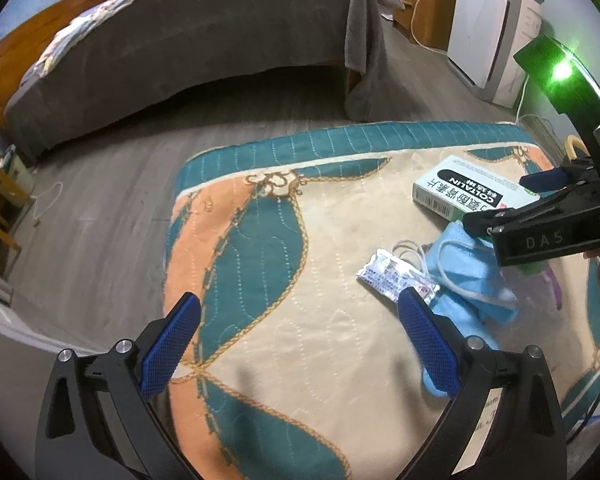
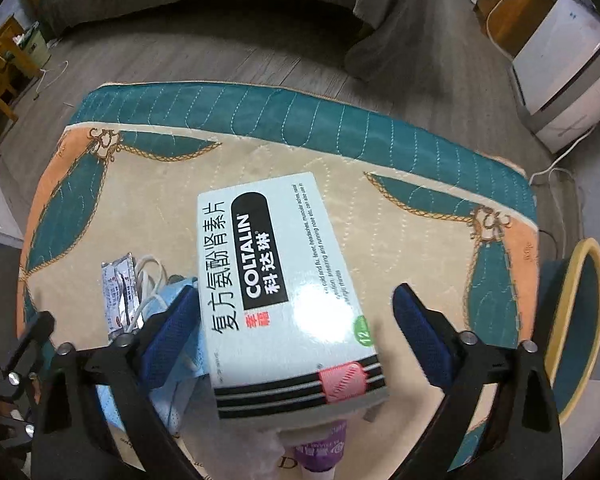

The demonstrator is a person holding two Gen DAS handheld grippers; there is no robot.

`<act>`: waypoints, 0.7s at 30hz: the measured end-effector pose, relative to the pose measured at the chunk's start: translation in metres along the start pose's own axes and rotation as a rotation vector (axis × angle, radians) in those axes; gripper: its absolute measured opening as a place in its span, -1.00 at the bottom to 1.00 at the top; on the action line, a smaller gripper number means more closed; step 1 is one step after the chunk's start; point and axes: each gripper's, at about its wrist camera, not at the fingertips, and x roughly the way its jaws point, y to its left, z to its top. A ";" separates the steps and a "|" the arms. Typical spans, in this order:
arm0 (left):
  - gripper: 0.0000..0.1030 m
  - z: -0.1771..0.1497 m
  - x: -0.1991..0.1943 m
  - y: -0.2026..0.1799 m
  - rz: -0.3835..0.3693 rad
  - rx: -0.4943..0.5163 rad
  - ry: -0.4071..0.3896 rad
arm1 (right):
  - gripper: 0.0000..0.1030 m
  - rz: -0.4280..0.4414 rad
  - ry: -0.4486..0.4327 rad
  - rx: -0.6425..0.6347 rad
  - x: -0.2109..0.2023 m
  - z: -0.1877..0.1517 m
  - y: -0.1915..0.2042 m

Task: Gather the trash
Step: 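Grasp the white COLTALIN box with right tool while left grasps silver blister strip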

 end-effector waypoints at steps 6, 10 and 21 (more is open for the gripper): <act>0.90 0.002 0.017 -0.012 -0.048 -0.012 0.016 | 0.39 0.078 0.007 0.065 -0.007 -0.001 -0.019; 0.88 0.002 0.034 -0.023 -0.061 -0.007 0.046 | 0.37 0.072 -0.007 0.047 -0.013 -0.001 -0.026; -0.44 0.004 0.048 -0.034 -0.151 -0.033 0.077 | 0.37 0.054 -0.026 0.015 -0.020 -0.003 -0.036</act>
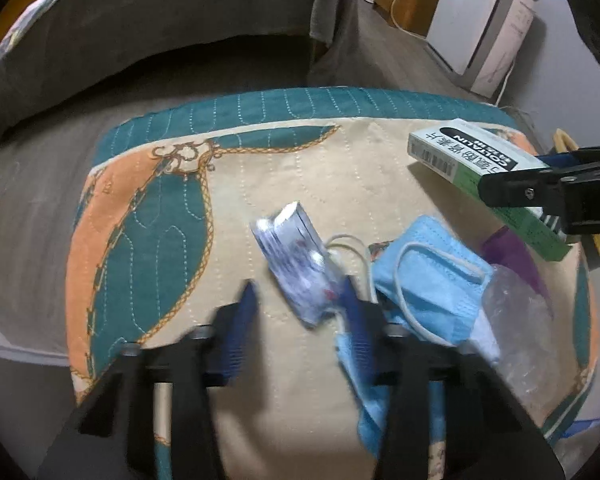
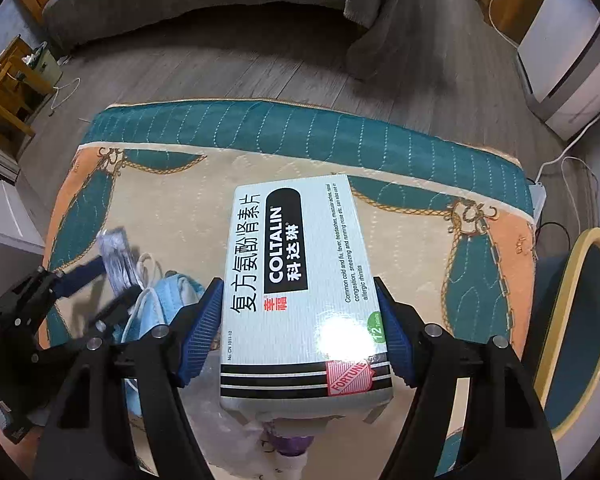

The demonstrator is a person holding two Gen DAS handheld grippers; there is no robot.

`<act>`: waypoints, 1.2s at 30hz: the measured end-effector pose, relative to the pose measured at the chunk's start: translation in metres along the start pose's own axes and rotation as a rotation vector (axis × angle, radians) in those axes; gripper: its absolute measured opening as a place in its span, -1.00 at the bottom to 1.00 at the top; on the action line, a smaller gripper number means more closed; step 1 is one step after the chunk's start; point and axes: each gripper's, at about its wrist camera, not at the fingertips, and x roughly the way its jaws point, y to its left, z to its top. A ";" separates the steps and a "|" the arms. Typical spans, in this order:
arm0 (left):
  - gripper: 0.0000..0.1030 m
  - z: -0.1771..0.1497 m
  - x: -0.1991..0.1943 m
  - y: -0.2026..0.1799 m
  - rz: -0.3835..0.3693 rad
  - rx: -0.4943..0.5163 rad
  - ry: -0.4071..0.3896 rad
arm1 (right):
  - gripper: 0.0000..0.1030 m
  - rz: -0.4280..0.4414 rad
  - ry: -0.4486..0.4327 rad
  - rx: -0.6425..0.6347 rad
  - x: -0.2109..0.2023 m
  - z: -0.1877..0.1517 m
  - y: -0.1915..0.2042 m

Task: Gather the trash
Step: 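Grasp the white COLTALIN box with right tool while left grasps silver blister strip, then drop COLTALIN box into bin with right tool while left drops blister strip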

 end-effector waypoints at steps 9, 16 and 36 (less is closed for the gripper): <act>-0.49 -0.001 -0.020 -0.002 -0.018 -0.003 -0.057 | 0.37 0.015 -0.026 0.017 -0.018 -0.008 -0.005; -0.50 -0.003 -0.046 -0.009 -0.019 0.011 -0.104 | 0.37 -0.009 -0.067 0.039 -0.049 -0.016 -0.019; -0.50 -0.001 -0.156 -0.092 -0.048 0.154 -0.257 | 0.37 0.002 -0.286 0.146 -0.176 -0.080 -0.087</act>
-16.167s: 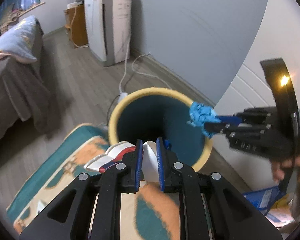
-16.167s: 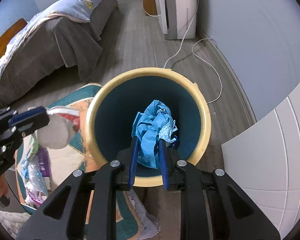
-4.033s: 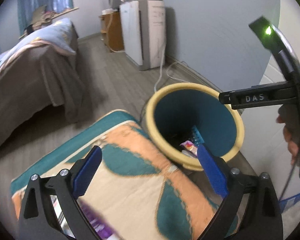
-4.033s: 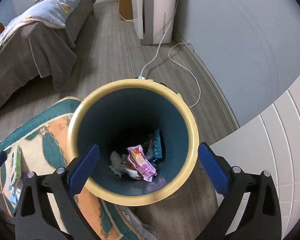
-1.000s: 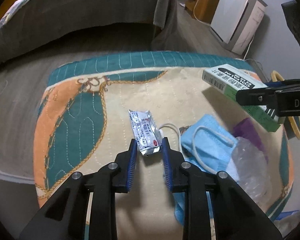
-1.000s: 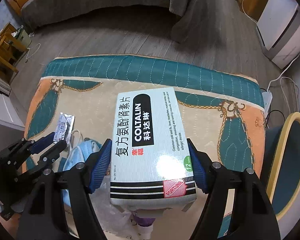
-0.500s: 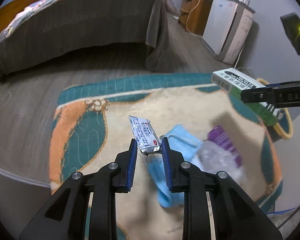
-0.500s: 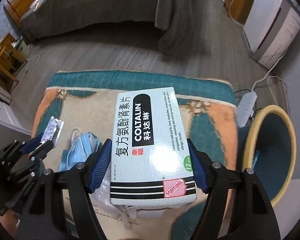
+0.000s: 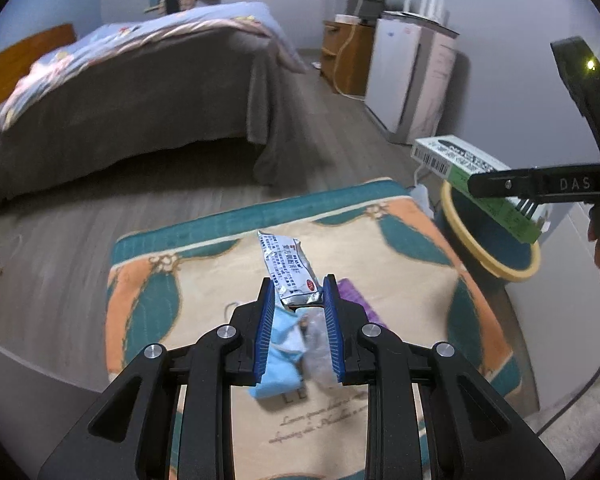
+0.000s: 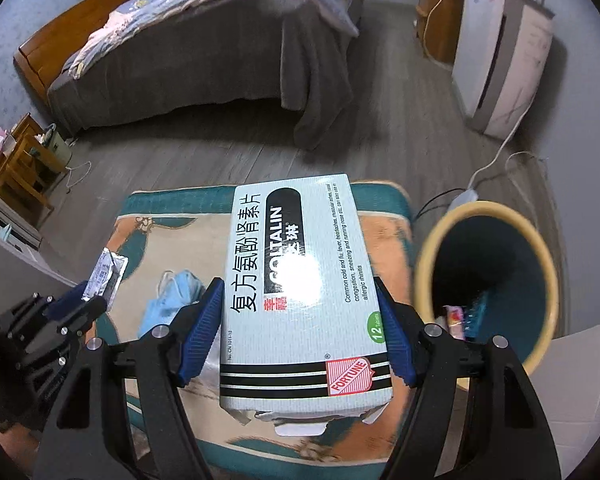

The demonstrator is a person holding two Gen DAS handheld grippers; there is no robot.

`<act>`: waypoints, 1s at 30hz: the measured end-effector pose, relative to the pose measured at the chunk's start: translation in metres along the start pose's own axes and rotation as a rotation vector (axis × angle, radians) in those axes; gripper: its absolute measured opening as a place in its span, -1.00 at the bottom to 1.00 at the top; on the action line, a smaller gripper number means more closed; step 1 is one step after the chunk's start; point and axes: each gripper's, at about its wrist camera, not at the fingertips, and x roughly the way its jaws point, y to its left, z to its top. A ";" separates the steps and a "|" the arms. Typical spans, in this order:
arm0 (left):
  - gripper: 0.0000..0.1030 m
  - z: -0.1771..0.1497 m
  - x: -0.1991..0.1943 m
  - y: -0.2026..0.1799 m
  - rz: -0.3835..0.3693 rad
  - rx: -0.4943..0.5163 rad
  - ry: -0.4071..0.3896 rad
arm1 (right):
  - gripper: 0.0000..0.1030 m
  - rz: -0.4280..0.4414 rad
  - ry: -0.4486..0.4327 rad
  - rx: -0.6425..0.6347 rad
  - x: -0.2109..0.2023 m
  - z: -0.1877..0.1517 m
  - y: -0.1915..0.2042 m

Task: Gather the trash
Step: 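Drop COLTALIN box into bin with right tool while left drops blister strip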

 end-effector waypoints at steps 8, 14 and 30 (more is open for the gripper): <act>-0.50 0.009 -0.012 -0.038 -0.021 0.073 -0.006 | 0.37 -0.067 -0.058 0.026 -0.027 -0.028 -0.038; -0.50 0.022 -0.018 -0.066 -0.042 0.117 -0.016 | 0.37 -0.049 -0.079 0.051 -0.041 -0.039 -0.066; -0.50 0.061 0.008 -0.167 -0.193 0.270 0.000 | 0.37 -0.122 -0.106 0.203 -0.056 -0.071 -0.170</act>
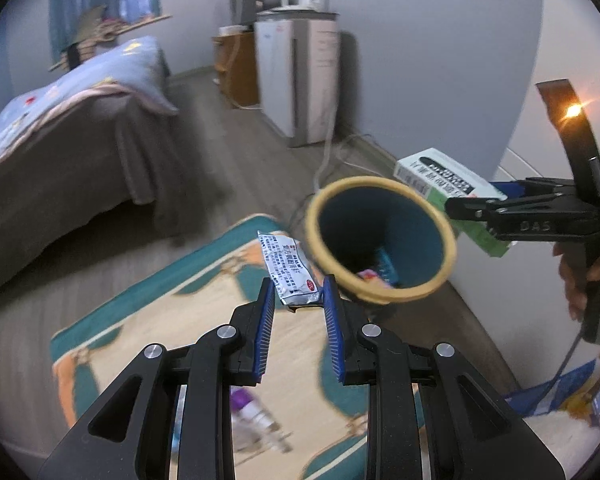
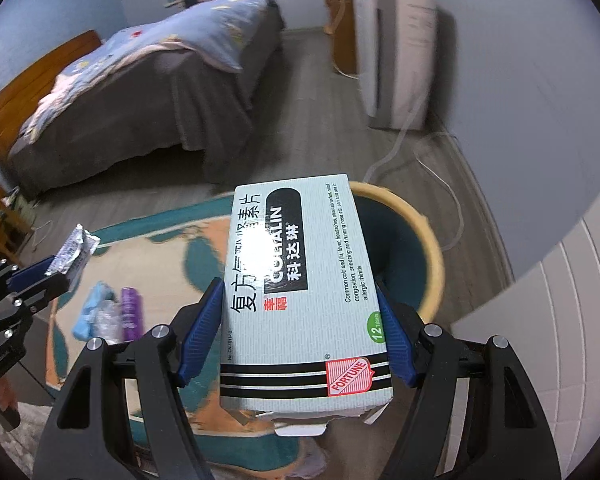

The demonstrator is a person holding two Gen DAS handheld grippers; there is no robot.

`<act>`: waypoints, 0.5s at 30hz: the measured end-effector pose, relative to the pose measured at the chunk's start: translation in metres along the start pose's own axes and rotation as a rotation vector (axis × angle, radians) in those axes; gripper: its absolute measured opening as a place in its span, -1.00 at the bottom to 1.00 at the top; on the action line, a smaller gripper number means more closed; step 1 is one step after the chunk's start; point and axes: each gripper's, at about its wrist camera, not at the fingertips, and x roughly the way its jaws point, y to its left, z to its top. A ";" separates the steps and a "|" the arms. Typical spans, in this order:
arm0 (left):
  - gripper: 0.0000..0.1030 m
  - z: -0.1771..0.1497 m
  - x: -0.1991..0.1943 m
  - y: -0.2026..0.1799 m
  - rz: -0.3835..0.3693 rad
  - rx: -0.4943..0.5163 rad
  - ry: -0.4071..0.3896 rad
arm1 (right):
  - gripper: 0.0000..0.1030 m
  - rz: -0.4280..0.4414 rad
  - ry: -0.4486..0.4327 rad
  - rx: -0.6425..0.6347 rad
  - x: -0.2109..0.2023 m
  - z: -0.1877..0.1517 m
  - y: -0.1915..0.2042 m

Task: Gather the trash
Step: 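Drop COLTALIN box into bin with right tool while left drops blister strip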

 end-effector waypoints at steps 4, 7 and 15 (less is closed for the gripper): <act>-0.50 0.013 0.025 -0.022 -0.053 0.038 0.023 | 0.37 -0.032 0.026 0.037 0.010 -0.004 -0.024; -0.50 0.023 0.048 -0.032 -0.118 0.047 0.045 | 0.37 -0.046 0.038 0.070 0.020 -0.006 -0.039; -0.50 0.037 0.123 -0.054 -0.169 0.125 0.130 | 0.37 -0.067 0.090 0.158 0.056 -0.002 -0.067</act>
